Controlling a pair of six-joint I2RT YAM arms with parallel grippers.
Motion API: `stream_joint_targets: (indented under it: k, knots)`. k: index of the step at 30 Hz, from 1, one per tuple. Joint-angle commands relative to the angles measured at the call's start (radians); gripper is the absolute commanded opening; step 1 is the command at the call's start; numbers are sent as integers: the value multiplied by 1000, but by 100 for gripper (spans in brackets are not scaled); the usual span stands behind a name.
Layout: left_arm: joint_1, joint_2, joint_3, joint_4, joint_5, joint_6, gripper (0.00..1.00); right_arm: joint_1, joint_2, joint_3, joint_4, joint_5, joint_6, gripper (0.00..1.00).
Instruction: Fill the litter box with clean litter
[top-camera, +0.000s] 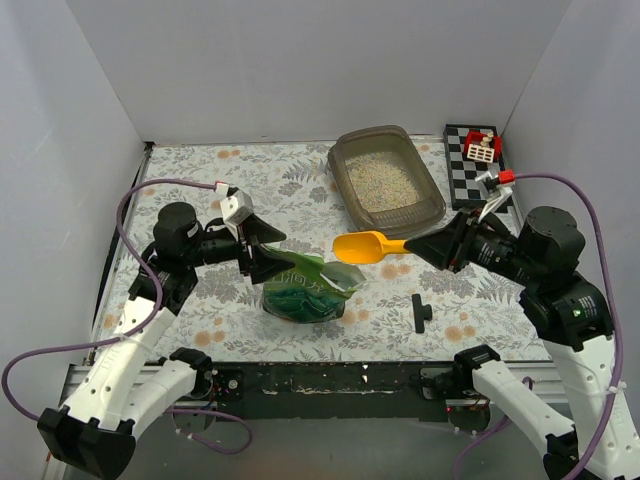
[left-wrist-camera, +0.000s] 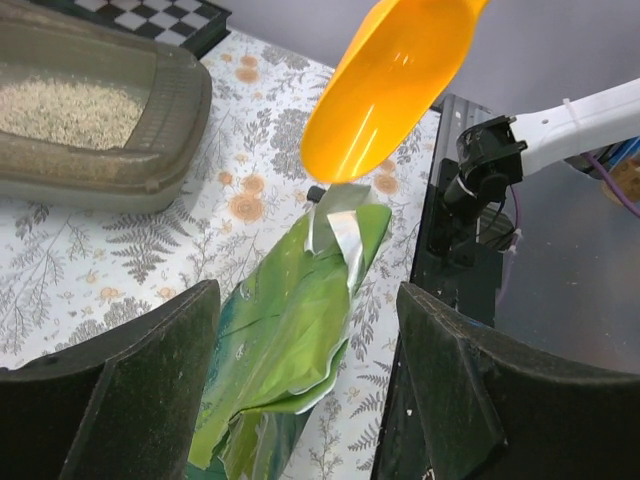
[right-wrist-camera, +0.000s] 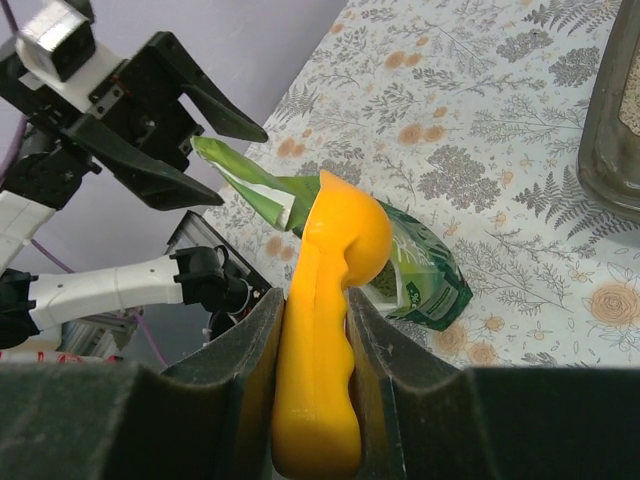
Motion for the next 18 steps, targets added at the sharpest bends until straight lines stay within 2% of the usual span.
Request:
stream_joint_targets:
  k: [1, 4, 8, 10, 14, 16, 18]
  knots:
    - [-26, -17, -45, -21, -81, 52, 70, -3, 15, 133, -81, -13, -32, 1]
    - [-43, -25, -76, -7, -120, 63, 67, -3, 30, 172, -152, -16, -45, 1]
    - [-52, -29, -101, 22, -153, 60, 57, -3, 37, 166, -185, -35, -45, 1]
    - [-56, -30, -111, 36, -144, 54, 48, -3, 35, 153, -189, -30, -46, 1]
    - [-64, -26, -117, 49, -144, 51, 17, -3, 35, 117, -182, -25, -48, 1]
    - [-69, -26, -119, 54, -147, 49, 5, -3, 35, 98, -168, -24, -45, 1]
    - [-72, -29, -122, 57, -141, 48, 0, -3, 37, 81, -165, -21, -49, 1]
